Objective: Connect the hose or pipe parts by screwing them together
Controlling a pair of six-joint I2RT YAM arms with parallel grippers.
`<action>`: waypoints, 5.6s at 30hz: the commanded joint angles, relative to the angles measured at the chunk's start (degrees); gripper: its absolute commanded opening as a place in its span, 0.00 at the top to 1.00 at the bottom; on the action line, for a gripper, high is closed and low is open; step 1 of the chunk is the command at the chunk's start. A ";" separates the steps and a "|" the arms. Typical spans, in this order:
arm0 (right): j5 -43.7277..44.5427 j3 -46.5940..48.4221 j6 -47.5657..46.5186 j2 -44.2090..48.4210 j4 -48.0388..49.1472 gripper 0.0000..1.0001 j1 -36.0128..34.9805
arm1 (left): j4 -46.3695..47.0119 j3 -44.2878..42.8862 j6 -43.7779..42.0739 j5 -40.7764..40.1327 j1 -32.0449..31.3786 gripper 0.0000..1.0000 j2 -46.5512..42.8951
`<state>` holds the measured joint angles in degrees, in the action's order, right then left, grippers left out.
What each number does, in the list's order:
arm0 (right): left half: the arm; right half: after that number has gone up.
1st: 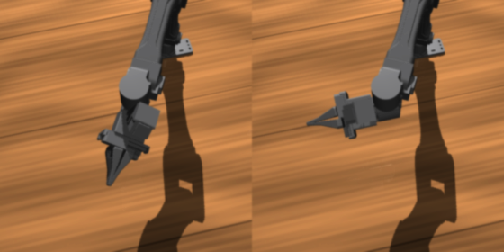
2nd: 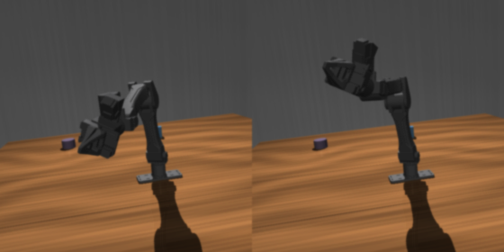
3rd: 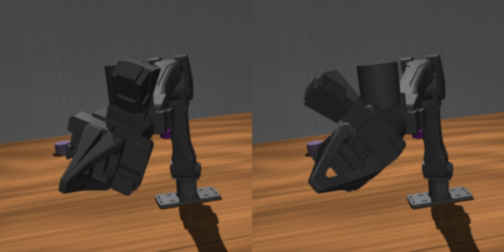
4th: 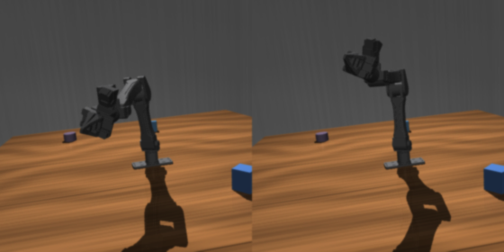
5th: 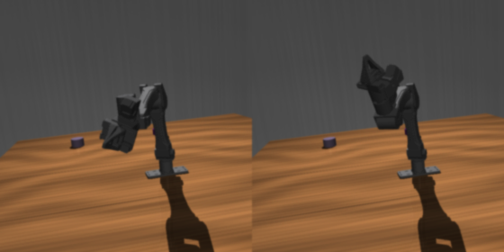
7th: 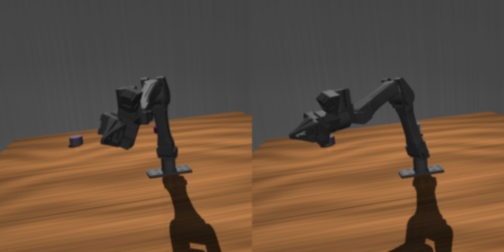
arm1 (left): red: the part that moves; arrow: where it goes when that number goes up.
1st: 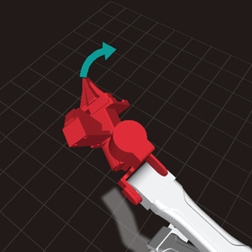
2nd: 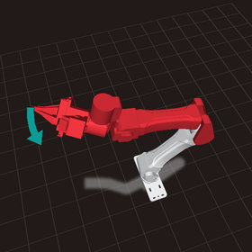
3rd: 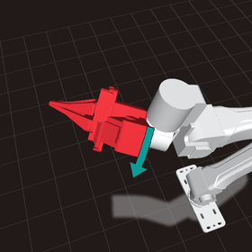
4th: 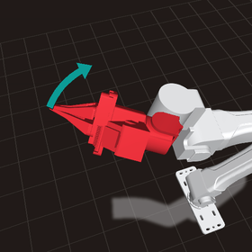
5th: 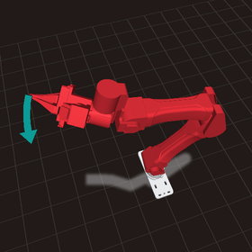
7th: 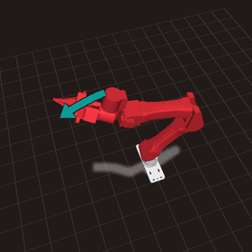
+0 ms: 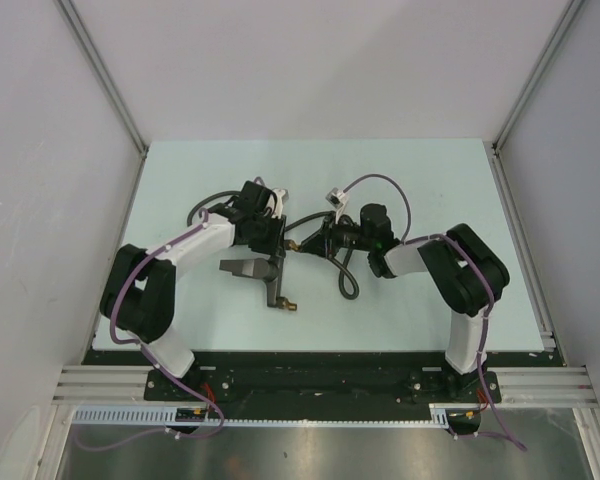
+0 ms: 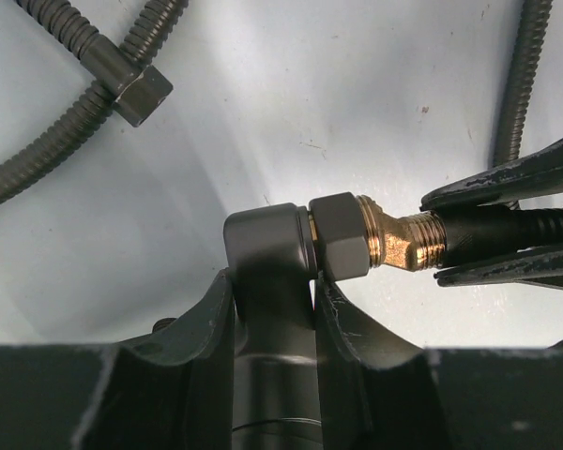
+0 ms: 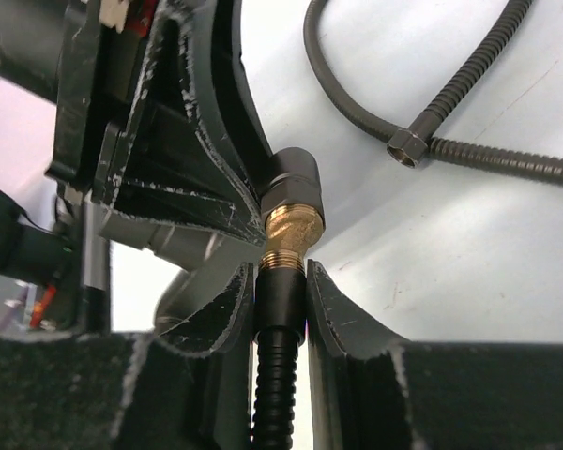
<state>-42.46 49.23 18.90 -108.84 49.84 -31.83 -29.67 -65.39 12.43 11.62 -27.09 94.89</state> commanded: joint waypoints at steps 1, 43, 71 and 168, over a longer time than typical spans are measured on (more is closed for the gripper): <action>-5.18 2.98 18.01 -2.52 8.78 1.00 -0.60 | 7.43 -1.85 0.58 9.65 -3.76 1.00 -2.78; 55.81 -0.10 -77.34 21.22 -39.83 0.36 -25.47 | 0.32 -4.14 0.67 9.21 0.28 1.00 -1.55; 44.06 9.91 -64.18 8.02 -31.12 1.00 -20.90 | 9.46 -0.62 7.09 23.28 -0.94 1.00 -3.66; 38.86 4.12 -60.10 26.13 -40.17 0.41 -18.00 | -0.30 -2.64 2.07 11.32 3.53 1.00 -1.82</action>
<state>1.50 53.91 -30.50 -84.88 7.22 -48.93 -30.33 -64.62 13.02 17.28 -24.27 93.51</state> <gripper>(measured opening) 0.665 0.342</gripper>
